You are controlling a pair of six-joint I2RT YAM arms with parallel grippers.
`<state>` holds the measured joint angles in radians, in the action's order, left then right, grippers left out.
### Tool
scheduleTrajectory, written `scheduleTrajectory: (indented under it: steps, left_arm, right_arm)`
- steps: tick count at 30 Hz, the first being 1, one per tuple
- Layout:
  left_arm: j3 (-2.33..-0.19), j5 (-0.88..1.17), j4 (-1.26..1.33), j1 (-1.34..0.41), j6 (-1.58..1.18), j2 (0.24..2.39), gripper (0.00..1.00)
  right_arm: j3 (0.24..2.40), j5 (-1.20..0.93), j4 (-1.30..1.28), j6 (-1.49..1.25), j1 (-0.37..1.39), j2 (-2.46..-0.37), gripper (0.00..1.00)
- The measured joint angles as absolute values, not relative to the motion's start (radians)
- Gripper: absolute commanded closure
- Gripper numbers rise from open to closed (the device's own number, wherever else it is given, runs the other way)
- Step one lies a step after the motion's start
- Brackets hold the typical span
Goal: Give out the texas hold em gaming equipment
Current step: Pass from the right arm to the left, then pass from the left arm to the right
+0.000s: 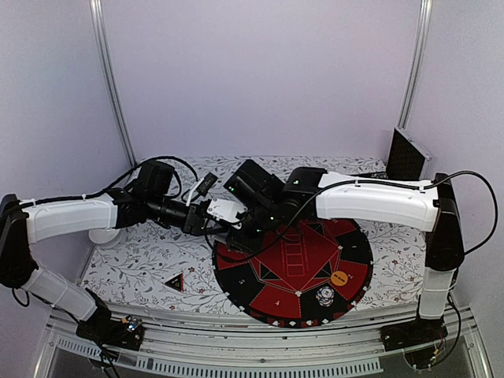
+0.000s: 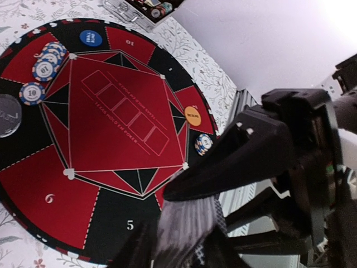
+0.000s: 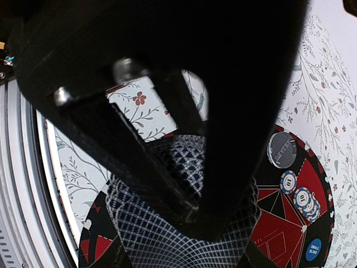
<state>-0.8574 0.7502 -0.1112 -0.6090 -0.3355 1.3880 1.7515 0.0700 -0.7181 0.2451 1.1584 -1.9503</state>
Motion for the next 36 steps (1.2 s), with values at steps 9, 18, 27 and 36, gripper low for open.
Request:
scheduleTrajectory:
  steps: [9,18,27,36]
  left_arm:
    - [-0.838,0.766,-0.096,-0.609,-0.3,1.351,1.0]
    - [-0.752,0.702,0.043,-0.61,-0.349,1.124,1.0]
    - [-0.739,0.694,0.163,-0.611,-0.373,1.087,1.0]
    - [-0.736,0.705,0.217,-0.633,-0.391,1.058,1.0]
  right_arm:
    - [1.772,0.105,-0.734,0.287,1.166,-1.954,0.0]
    - [1.481,-0.117,-0.467,0.192,1.043,-1.652,0.01]
    - [1.284,-0.562,-0.012,-0.141,0.9,-1.507,0.32]
    - [1.282,-0.716,0.059,-0.276,0.907,-1.637,0.47]
